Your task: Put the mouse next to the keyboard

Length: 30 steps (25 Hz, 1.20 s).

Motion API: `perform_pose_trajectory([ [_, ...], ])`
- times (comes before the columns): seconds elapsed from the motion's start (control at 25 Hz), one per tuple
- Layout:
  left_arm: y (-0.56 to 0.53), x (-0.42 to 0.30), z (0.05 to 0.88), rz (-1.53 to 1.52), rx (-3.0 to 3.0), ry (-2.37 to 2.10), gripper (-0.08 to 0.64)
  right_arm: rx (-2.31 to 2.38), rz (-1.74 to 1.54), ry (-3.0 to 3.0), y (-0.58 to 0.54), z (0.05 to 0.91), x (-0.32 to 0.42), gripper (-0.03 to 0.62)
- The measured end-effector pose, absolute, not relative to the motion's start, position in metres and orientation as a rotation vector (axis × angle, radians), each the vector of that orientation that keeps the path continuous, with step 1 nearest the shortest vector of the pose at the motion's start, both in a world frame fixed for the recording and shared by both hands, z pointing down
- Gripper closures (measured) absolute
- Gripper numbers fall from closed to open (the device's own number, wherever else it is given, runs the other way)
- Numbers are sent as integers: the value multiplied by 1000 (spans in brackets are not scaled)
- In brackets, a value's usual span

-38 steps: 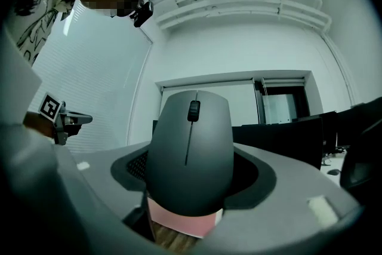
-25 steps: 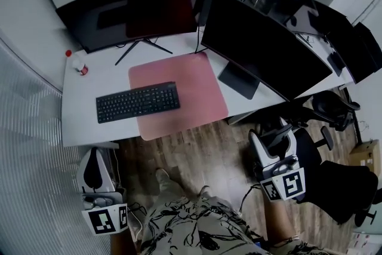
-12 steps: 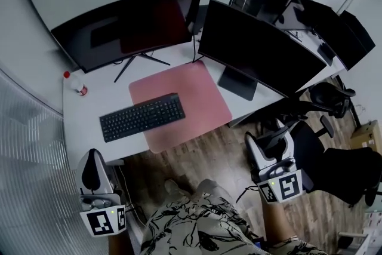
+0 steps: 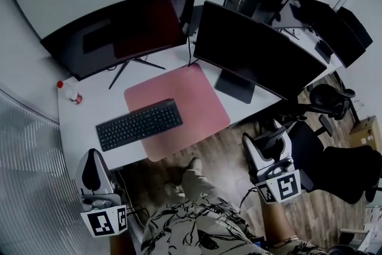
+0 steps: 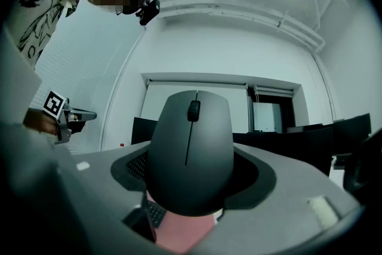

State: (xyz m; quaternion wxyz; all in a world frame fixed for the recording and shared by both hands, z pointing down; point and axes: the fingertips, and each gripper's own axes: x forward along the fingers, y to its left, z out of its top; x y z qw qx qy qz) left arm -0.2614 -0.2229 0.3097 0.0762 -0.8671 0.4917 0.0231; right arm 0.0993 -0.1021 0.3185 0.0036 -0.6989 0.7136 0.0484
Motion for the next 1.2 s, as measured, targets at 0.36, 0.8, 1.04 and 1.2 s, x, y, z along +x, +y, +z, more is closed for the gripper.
perform_pose_trajectory([
  [0.36, -260, -235, 294, 53, -2527, 1473, 563, -2120, 161, 2257, -158, 311, 127, 265],
  [0.8, -306, -206, 299, 24, -2508, 1536, 563, -2075, 135, 2287, -212, 317, 162, 265],
  [1.04, -326, -181, 296, 24, -2486, 1552, 563, -2036, 126, 2311, -240, 319, 183, 265],
  [1.2, -336, -166, 296, 29, -2474, 1588, 563, -1984, 96, 2346, -261, 323, 192, 265],
])
